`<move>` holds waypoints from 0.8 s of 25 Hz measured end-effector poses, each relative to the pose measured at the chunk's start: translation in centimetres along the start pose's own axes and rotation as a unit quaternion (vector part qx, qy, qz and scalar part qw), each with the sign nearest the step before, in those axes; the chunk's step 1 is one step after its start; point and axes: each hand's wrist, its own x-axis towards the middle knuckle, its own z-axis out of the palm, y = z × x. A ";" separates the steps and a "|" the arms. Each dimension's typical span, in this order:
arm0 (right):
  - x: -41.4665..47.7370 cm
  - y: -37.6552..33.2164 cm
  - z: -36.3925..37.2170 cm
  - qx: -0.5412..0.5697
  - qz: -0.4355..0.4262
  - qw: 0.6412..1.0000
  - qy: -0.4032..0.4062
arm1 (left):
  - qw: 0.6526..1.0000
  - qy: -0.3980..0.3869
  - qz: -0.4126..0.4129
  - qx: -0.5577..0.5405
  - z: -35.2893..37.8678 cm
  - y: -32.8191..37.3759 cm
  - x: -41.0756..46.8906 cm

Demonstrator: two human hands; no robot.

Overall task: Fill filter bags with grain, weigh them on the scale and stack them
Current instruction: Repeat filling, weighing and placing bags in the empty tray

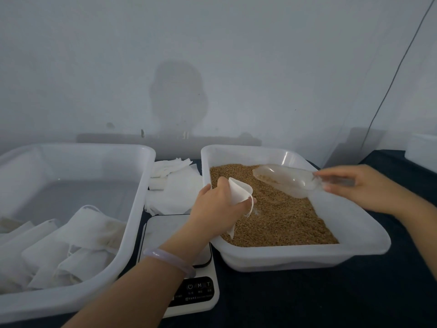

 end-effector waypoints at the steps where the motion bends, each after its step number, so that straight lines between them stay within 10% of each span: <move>1: 0.2 -0.7 -0.6 -0.001 -0.019 1.000 0.001 | 1.000 0.002 0.000 0.006 0.0 0.0 0.0; 20: 2.8 -5.7 -2.7 -0.246 -0.106 0.962 0.051 | 1.000 -0.006 0.002 0.019 0.1 0.2 0.0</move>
